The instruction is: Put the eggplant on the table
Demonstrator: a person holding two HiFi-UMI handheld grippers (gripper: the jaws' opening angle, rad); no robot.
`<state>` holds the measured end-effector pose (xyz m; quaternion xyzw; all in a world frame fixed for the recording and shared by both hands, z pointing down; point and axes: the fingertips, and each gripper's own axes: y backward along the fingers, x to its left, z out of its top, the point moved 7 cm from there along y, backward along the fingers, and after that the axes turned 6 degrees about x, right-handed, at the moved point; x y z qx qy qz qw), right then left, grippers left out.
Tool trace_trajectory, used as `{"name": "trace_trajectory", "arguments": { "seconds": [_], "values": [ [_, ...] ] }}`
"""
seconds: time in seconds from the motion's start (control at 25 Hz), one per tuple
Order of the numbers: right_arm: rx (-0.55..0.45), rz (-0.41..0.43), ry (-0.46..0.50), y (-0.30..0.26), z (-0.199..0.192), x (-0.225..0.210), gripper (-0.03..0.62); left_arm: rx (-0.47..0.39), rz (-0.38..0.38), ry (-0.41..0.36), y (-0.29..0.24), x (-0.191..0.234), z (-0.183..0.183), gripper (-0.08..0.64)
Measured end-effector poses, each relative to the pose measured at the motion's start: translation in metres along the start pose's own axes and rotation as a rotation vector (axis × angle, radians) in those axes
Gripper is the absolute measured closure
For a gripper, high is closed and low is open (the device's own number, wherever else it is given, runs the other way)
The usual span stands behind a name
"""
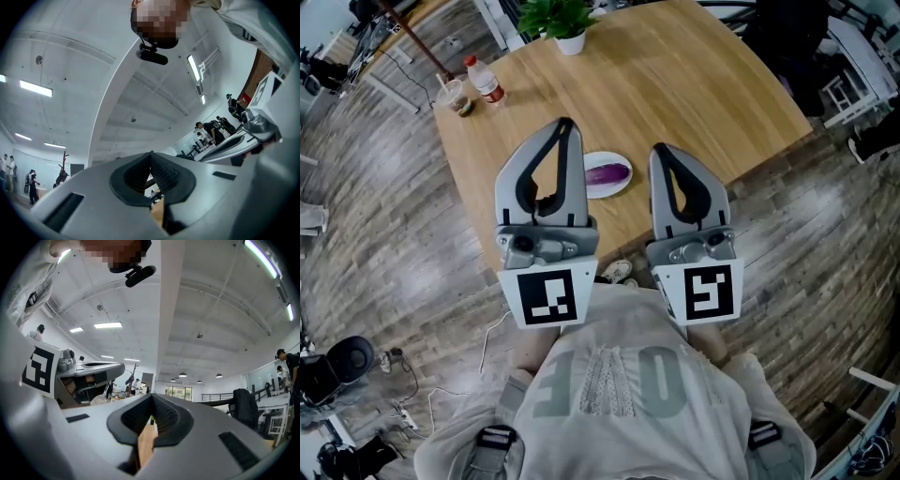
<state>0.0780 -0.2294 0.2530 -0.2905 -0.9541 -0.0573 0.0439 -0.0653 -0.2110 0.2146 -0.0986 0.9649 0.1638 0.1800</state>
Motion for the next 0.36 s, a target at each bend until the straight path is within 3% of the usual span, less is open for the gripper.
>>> {"name": "trace_trajectory", "arguments": {
  "seconds": [0.2, 0.36],
  "values": [
    [-0.012, -0.009, 0.014, -0.002, 0.003, 0.002, 0.575, -0.011, 0.05, 0.038, 0.003, 0.01, -0.001, 0.551],
    [-0.007, -0.019, 0.016, 0.001, 0.004, -0.003, 0.575, -0.023, 0.067, 0.021, 0.003, 0.013, 0.003, 0.552]
  ]
}}
